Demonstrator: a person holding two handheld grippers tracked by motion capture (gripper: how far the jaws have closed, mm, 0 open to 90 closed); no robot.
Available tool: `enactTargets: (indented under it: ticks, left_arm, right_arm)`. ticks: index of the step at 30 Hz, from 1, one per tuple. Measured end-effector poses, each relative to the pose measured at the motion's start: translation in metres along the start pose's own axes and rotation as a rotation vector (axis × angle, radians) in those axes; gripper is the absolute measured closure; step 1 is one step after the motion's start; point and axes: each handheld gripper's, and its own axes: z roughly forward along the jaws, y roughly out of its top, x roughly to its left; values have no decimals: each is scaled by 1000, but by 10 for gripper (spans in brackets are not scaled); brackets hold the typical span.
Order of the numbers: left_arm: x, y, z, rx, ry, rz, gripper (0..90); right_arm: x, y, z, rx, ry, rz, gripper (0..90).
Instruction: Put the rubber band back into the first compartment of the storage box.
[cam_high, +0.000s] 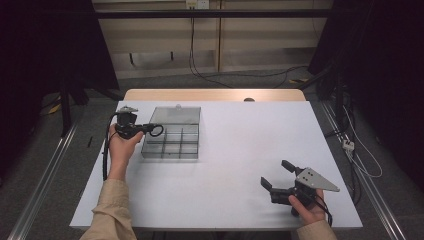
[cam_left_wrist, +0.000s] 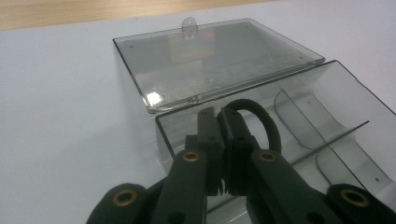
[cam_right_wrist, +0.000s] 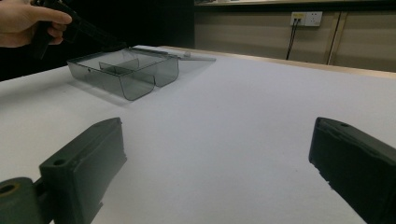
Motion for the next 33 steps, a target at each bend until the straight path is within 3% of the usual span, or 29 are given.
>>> enactTargets:
  ticks: [33]
  left_arm:
    - [-3, -2, 13, 49, 41, 37, 865]
  right_arm:
    - [0, 0, 0, 1, 2, 3, 31]
